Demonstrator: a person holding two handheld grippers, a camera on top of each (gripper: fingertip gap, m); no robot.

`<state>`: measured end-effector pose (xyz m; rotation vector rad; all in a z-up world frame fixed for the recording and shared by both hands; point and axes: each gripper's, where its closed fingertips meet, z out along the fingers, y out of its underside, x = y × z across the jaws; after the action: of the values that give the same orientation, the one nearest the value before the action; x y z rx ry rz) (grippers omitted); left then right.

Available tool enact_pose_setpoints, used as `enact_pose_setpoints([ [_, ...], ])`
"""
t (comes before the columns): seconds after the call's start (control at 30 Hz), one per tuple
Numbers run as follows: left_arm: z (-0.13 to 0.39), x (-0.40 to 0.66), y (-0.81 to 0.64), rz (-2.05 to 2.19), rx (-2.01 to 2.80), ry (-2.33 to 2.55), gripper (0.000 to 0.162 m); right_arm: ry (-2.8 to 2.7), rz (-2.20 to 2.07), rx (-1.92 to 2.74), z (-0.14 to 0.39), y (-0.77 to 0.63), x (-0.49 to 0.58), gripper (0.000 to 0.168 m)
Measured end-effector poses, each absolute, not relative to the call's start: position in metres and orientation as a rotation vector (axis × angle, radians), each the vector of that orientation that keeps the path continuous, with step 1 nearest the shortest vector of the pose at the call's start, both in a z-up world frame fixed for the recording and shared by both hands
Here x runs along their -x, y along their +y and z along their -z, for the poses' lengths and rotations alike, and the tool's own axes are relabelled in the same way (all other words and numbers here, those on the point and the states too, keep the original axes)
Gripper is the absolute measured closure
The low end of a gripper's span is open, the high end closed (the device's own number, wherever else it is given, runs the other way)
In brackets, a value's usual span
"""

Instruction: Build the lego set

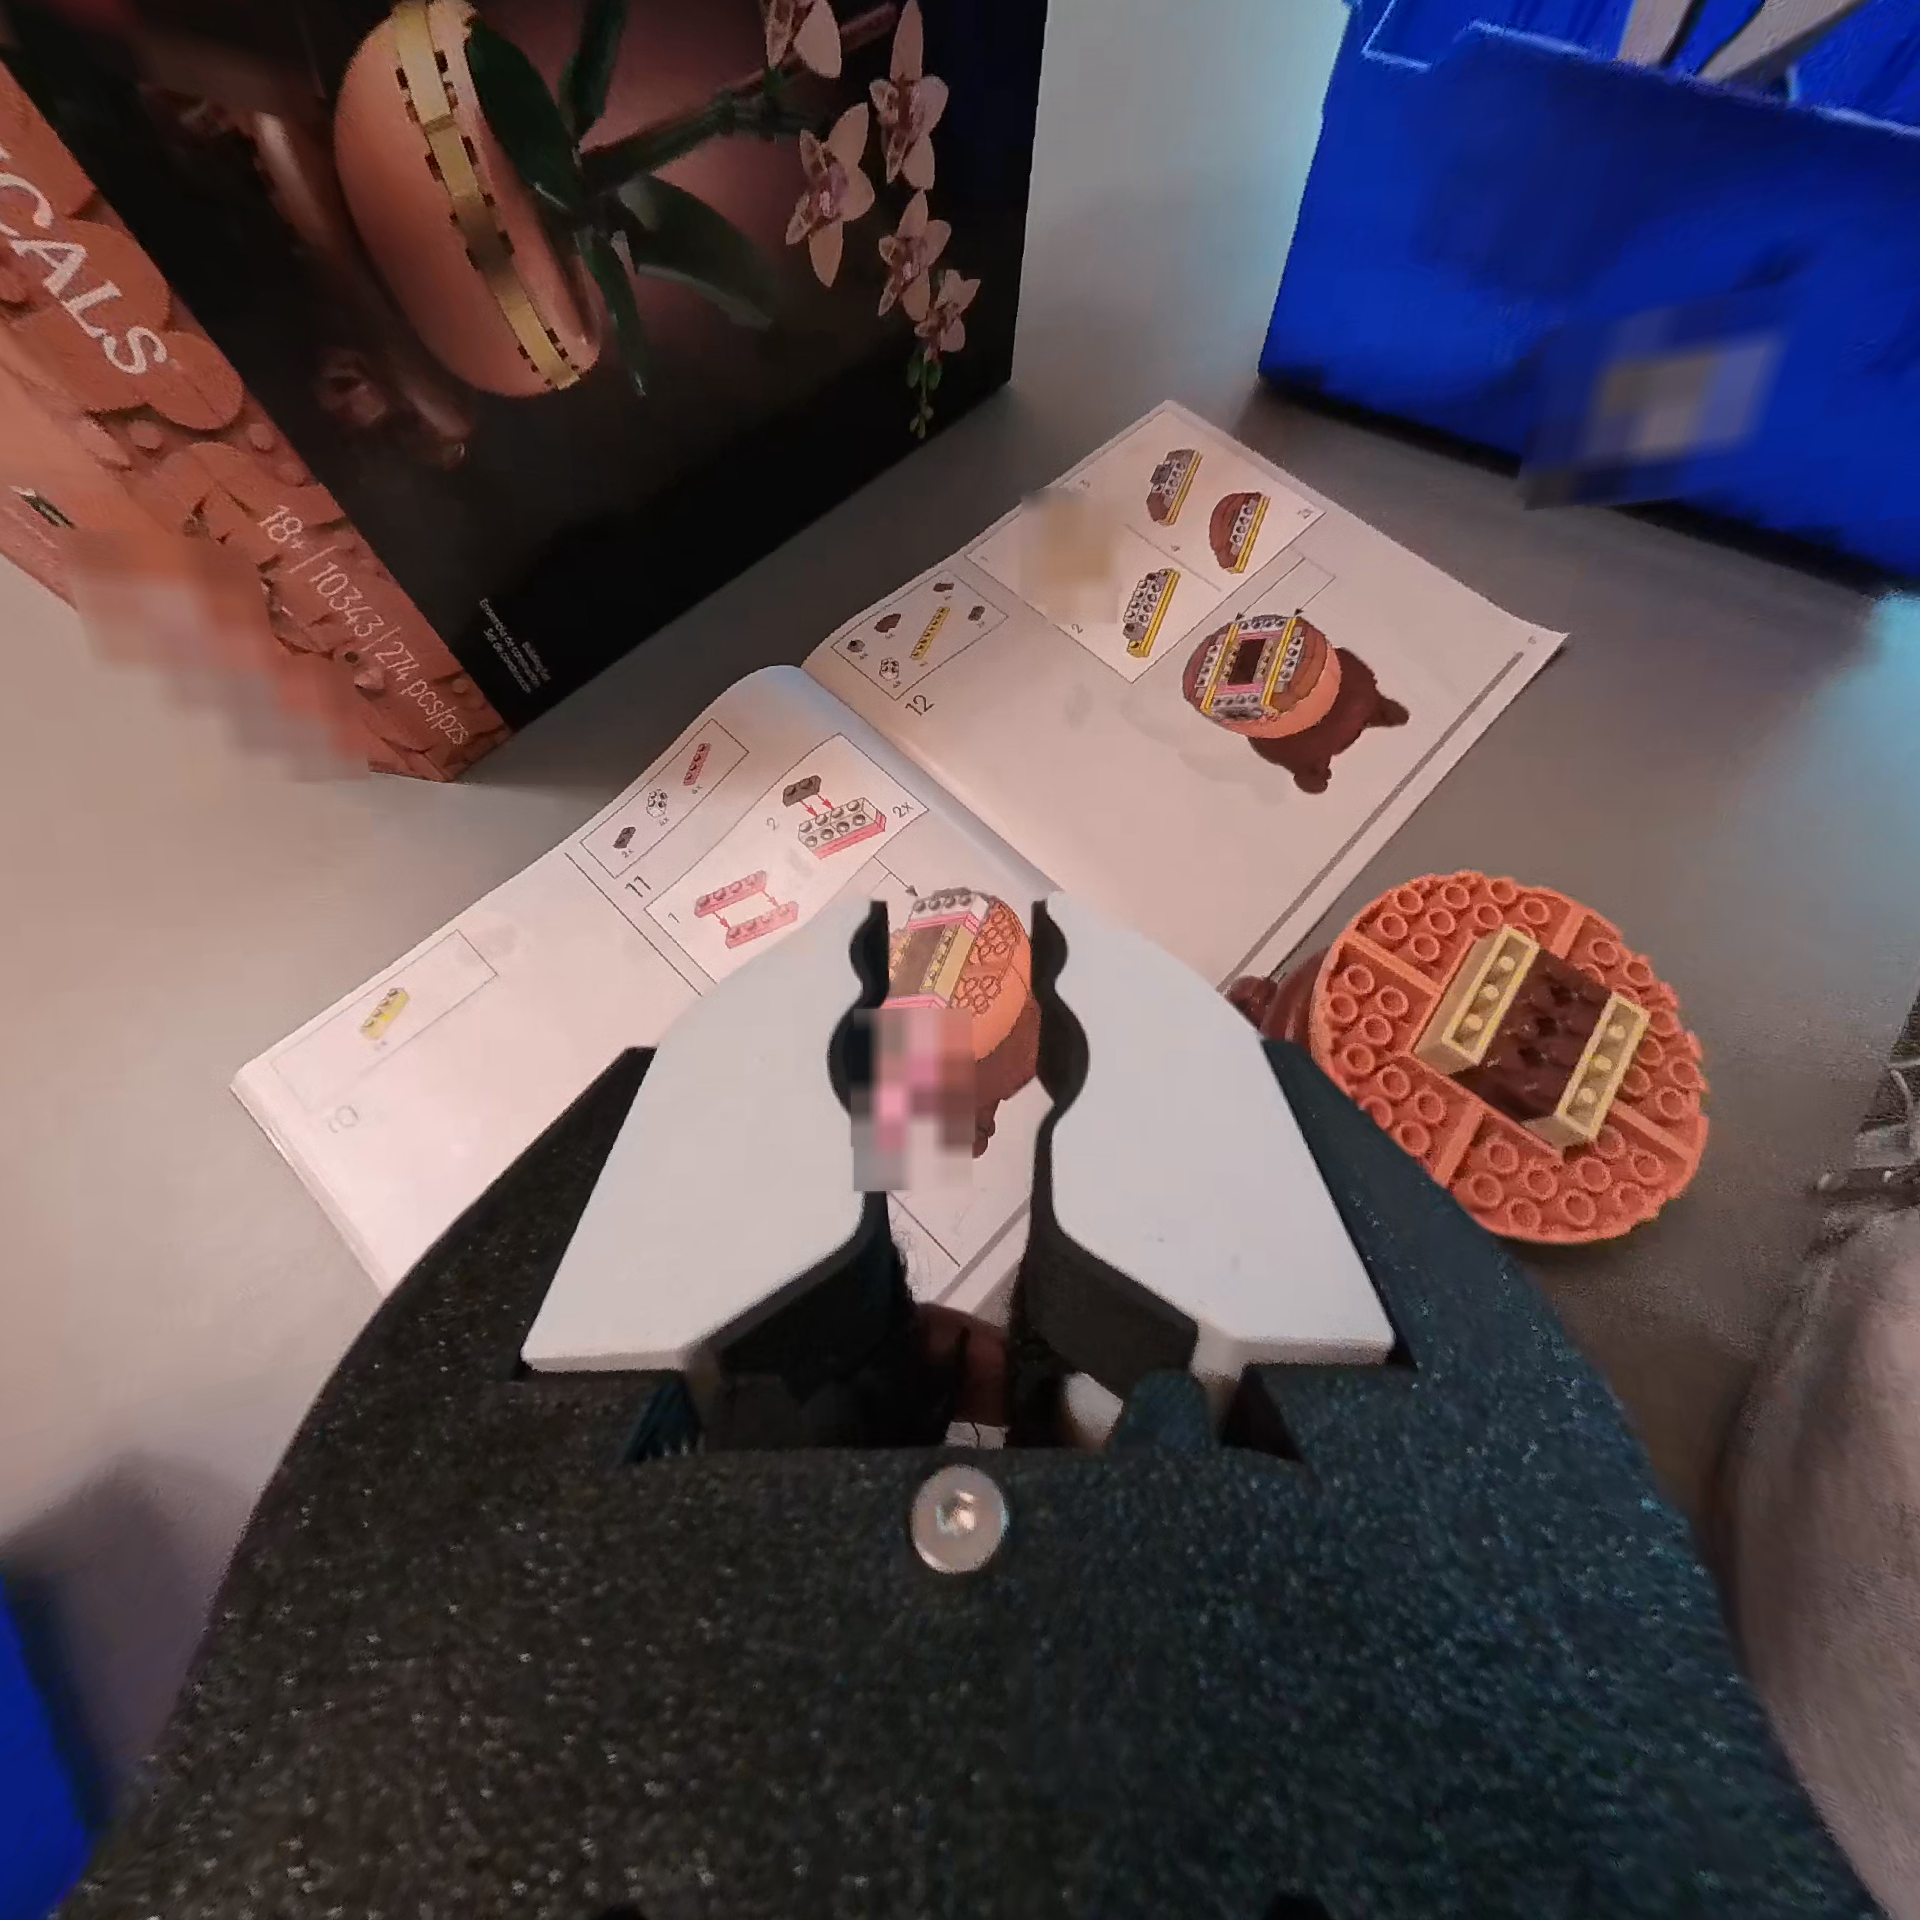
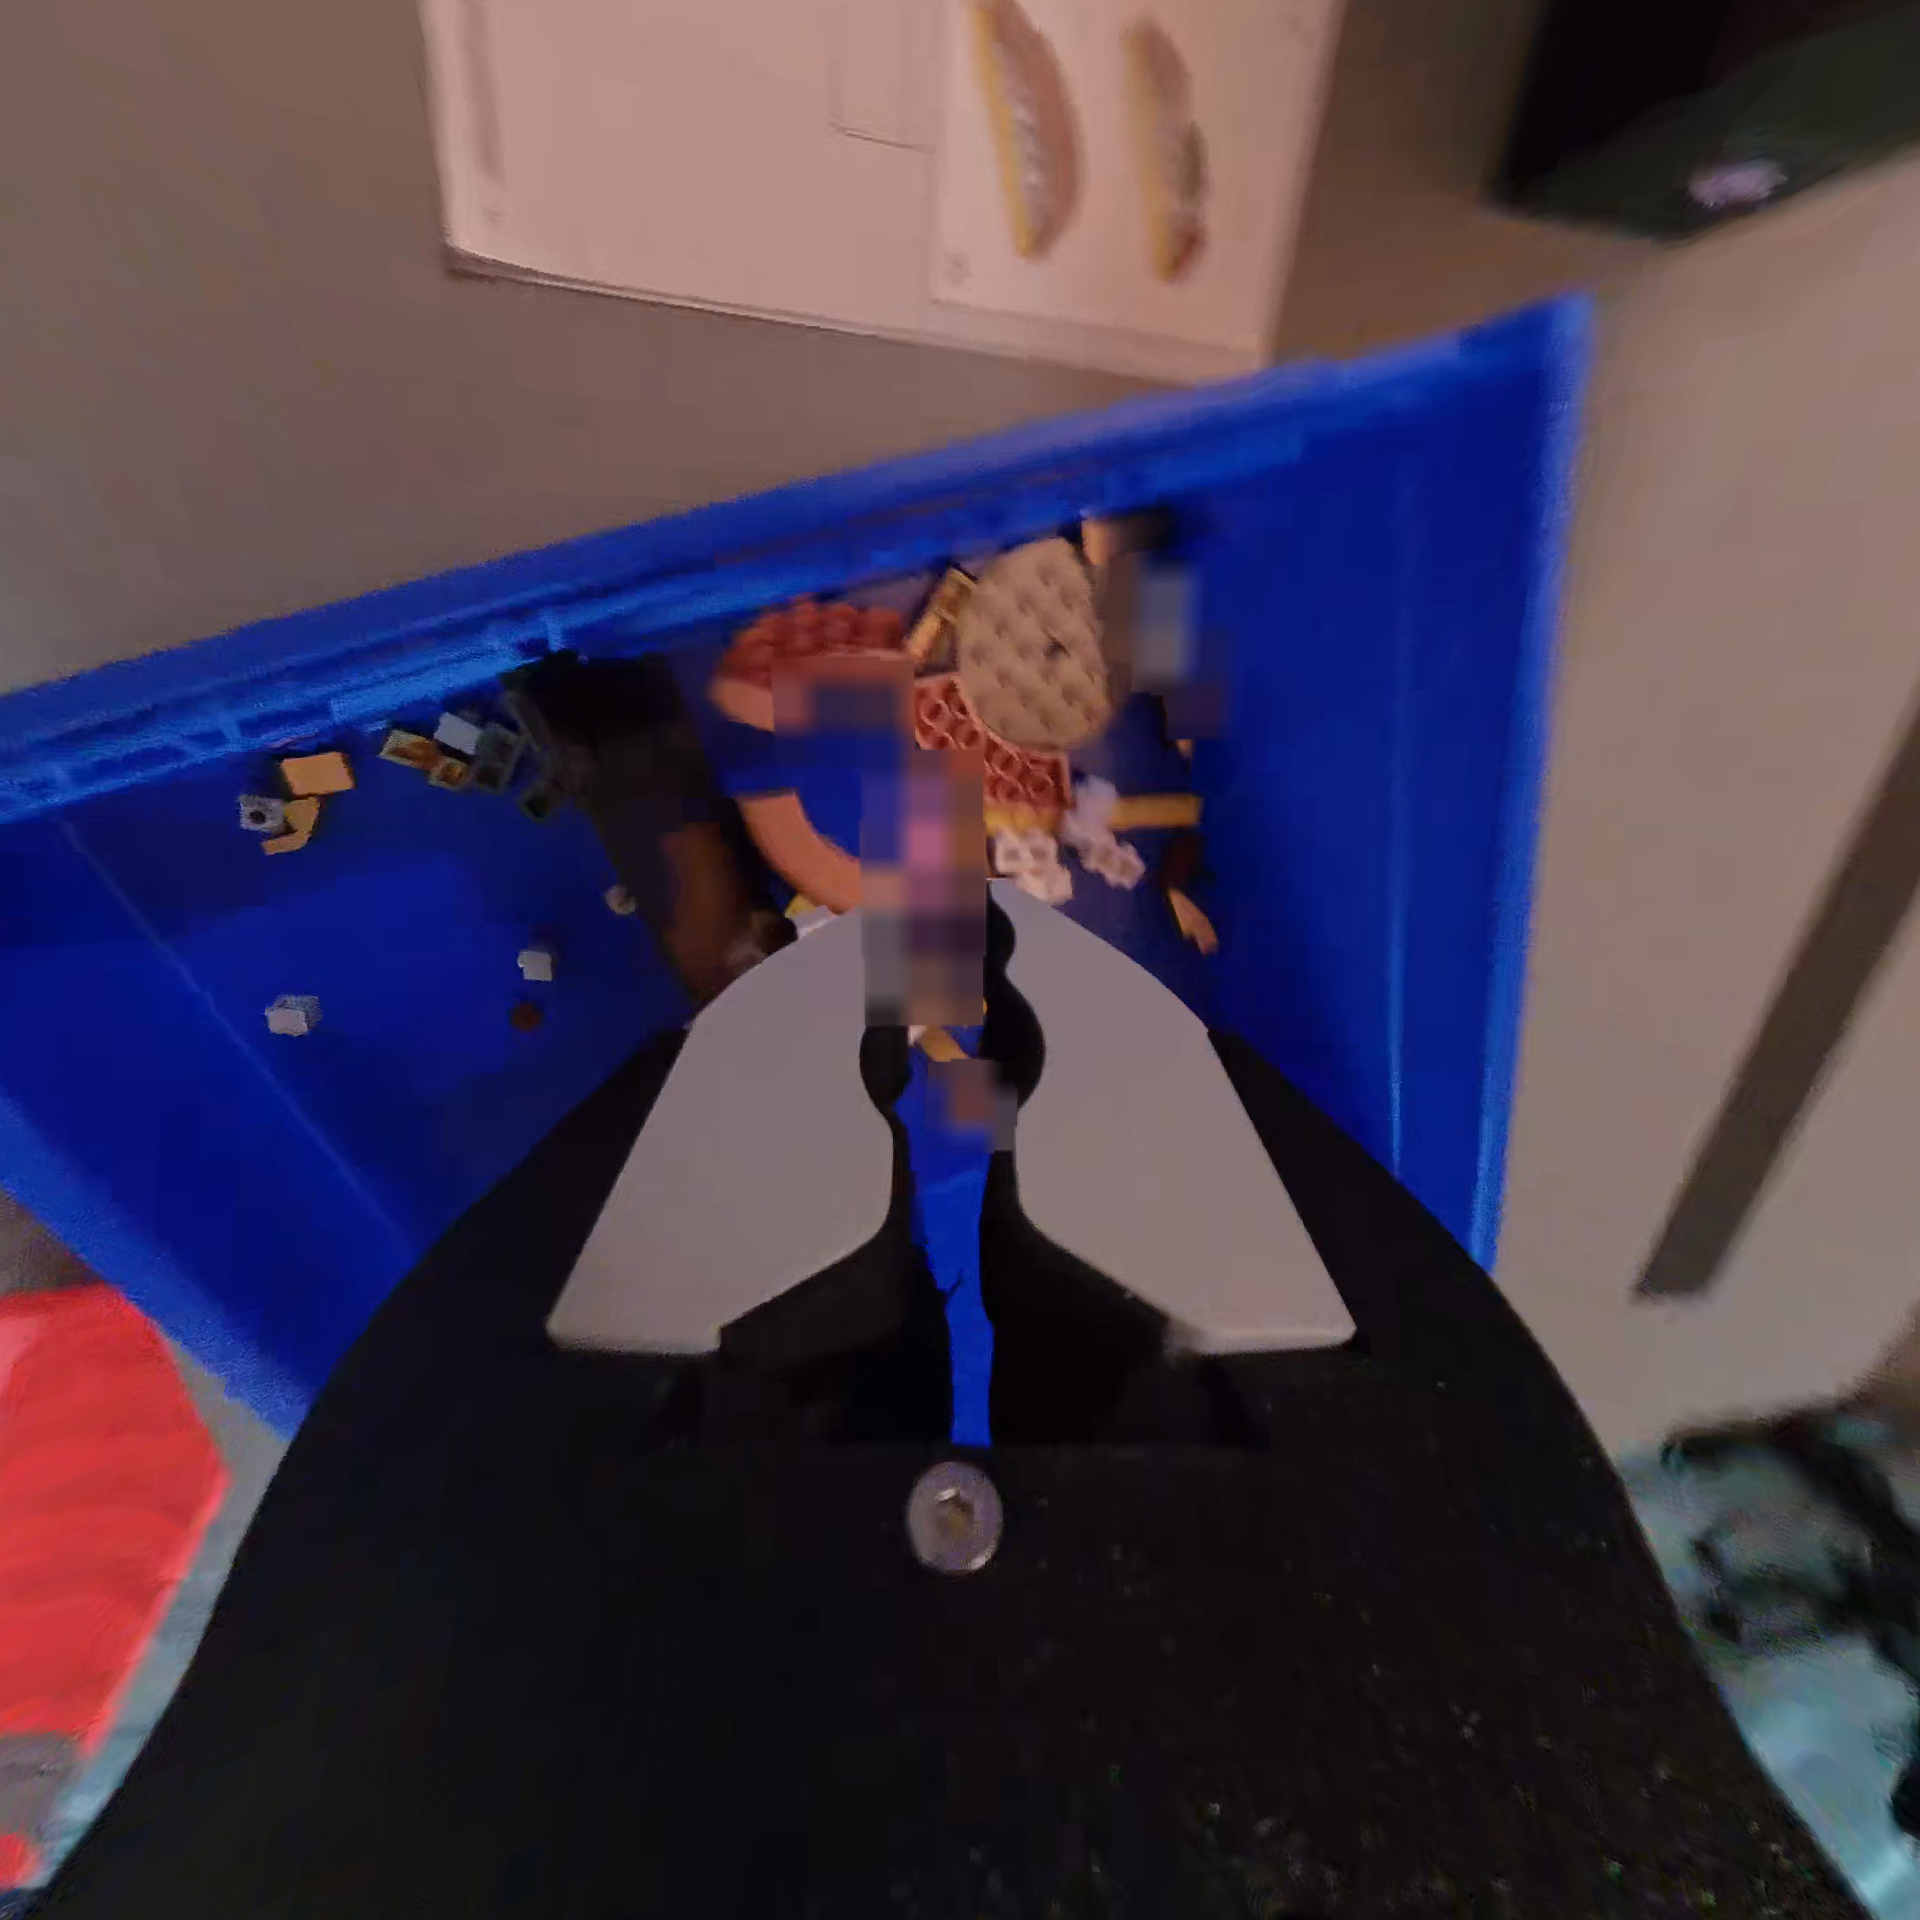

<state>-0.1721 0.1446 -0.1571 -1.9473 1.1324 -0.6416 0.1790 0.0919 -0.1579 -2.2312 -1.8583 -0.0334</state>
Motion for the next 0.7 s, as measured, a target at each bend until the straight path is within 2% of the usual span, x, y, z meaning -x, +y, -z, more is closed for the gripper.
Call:
enact_pose_setpoints([
  [0.17,0.160,0.193,0.138,0.668,1.891,1.125,0.136,-1.500,0.280,2.359,0.121,0.090,-0.176,0.160],
  [0.3,0.161,0.202,0.131,0.731,1.857,1.105,0.137,-1.221,0.249,2.342,0.091,0.094,-0.134,0.160],
  [0.43,0.164,0.203,0.126,0.723,1.798,1.160,0.137,-1.032,-0.344,2.208,0.071,0.100,-0.014,0.160],
  [0.57,0.149,0.189,0.117,0.761,1.577,1.271,0.136,-1.209,-0.810,2.201,0.100,0.096,0.084,0.161],
  [0.7,0.122,0.175,0.108,0.736,1.264,1.392,0.136,-1.430,-1.157,2.233,0.125,0.093,0.135,0.161],
])
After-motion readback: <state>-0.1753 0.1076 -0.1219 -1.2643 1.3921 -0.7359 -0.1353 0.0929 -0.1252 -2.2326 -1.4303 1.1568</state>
